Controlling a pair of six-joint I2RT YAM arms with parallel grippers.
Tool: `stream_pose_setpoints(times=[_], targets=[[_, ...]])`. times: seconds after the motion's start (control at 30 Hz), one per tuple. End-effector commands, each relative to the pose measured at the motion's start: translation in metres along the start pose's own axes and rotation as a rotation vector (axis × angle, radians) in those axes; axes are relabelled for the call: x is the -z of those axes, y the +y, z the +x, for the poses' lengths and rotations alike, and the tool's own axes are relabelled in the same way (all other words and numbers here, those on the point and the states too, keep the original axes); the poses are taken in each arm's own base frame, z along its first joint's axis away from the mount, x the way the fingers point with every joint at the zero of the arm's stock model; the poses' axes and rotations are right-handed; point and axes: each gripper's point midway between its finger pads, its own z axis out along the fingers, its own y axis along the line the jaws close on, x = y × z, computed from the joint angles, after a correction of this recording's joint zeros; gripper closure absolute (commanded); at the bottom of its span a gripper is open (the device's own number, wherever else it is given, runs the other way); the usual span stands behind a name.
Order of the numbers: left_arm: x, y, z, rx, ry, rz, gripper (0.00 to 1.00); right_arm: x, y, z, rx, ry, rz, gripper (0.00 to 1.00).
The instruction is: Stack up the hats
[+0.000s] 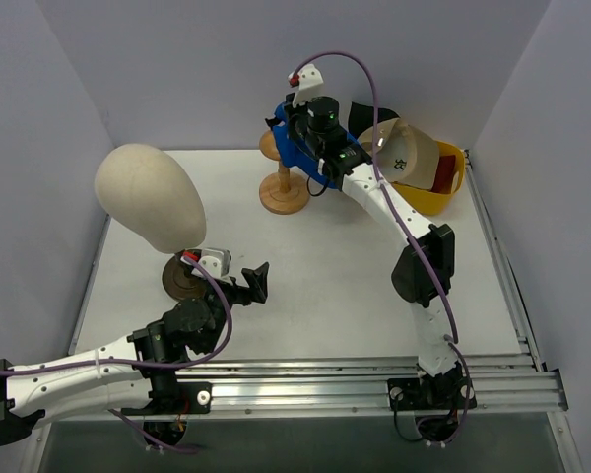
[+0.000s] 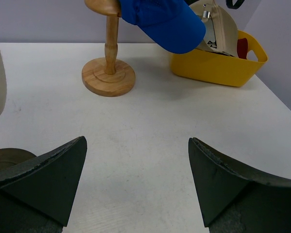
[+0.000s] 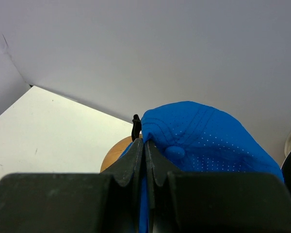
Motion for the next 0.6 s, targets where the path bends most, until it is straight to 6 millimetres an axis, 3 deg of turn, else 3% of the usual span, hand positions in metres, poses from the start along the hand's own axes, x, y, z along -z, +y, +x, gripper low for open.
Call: stream_pose_setpoints(times=[0.0,0.27,0.57], targets=[[-0.001,-0.006,-0.014,0.050,-0.038,0.018,0.05,0.024,0.001,-0.084,-0.041,-0.196,-0.013,1.00],[-0.001,-0.006,-0.015,0.053,-0.041,0.020,0.05,0.016,0.011,-0.070,-0.062,-0.173,-0.064,1.00],[0.000,-0.006,-0.016,0.055,-0.042,0.020,0.05,0.021,0.033,-0.086,-0.089,-0.215,-0.163,1.00]])
